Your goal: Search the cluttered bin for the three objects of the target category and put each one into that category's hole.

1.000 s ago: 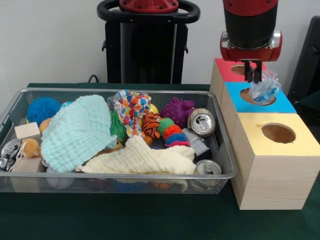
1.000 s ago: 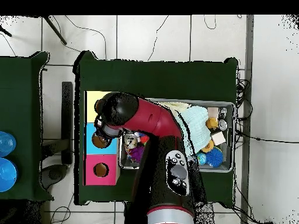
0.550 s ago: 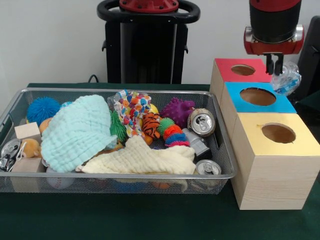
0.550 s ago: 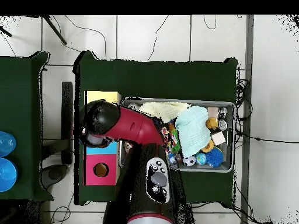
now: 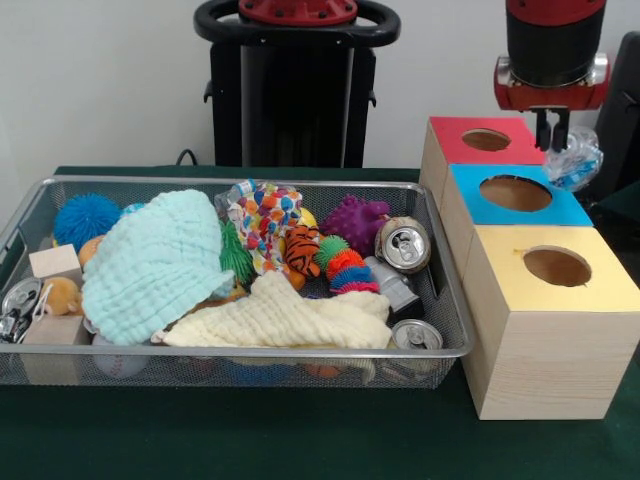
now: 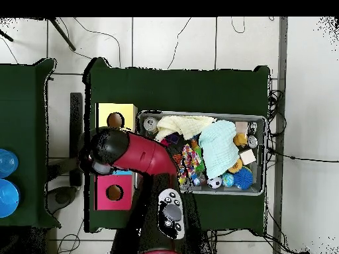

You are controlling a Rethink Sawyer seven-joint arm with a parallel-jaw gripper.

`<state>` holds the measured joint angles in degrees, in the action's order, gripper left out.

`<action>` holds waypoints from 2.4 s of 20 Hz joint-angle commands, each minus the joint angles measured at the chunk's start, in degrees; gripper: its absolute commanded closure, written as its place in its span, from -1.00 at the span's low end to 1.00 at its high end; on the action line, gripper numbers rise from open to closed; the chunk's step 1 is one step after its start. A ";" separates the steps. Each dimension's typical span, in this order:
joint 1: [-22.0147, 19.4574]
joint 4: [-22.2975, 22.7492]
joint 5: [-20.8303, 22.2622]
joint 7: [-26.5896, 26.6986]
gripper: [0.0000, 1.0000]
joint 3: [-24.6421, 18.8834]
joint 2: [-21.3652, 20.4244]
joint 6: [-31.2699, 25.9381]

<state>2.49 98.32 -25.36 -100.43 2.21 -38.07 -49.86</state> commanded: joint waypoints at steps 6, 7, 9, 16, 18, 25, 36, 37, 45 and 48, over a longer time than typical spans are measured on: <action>-5.66 9.98 -1.97 -7.30 1.00 -1.96 -0.73 4.88; -5.87 10.02 -1.91 -7.25 1.00 -2.14 -0.64 5.02; -5.80 8.98 -1.63 -7.88 1.00 -2.45 0.05 4.95; -3.50 6.63 -0.34 -10.95 1.00 -2.01 2.86 9.19; -3.64 5.75 0.02 -10.84 1.00 -1.84 3.48 9.06; -2.26 3.19 0.23 -12.68 1.00 -1.22 5.43 9.47; -1.80 6.17 -0.99 -11.99 1.00 -1.88 4.54 12.76; -1.76 7.33 -1.22 -11.72 1.00 -2.22 4.12 13.70; -2.90 8.28 -1.02 -10.01 1.00 -2.86 3.94 14.53; -2.84 8.12 -0.93 -10.19 -1.00 -2.70 3.91 14.13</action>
<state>0.48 102.10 -25.49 -100.43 2.46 -35.66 -39.32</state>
